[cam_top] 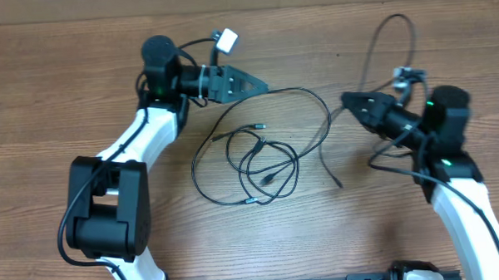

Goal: Untangle cables

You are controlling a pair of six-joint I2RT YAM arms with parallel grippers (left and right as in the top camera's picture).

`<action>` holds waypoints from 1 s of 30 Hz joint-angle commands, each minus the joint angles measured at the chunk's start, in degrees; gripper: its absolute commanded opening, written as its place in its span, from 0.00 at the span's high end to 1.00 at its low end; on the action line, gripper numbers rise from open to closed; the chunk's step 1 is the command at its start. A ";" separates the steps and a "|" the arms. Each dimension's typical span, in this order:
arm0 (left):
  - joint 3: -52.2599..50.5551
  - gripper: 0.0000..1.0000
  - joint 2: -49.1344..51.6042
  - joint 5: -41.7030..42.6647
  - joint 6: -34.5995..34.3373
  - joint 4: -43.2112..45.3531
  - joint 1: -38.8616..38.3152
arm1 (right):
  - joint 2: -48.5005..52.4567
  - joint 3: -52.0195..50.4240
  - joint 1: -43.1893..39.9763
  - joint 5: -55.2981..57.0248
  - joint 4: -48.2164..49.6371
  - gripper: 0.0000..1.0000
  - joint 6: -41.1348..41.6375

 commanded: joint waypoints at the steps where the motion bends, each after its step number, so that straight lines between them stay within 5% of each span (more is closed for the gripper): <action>1: 0.72 0.00 -0.98 1.01 -1.38 0.81 3.23 | -5.92 -0.07 -2.89 -1.79 -5.73 0.96 -5.73; 5: 0.74 0.00 -1.03 -0.39 -12.59 6.88 9.42 | -12.98 -0.07 -5.40 0.11 -19.58 0.96 -11.89; 11: 1.31 0.00 -2.75 -6.08 -44.81 43.30 15.23 | -22.45 -0.07 -5.86 7.13 -36.33 0.96 -16.61; 13: 2.38 0.00 -4.04 -6.95 -51.74 46.90 15.91 | -25.20 -0.07 -5.86 7.02 -38.86 0.96 -16.59; 30: 7.69 0.00 -11.85 -10.43 -46.40 35.60 6.80 | -32.15 -0.07 -5.68 6.49 -48.52 0.96 -16.20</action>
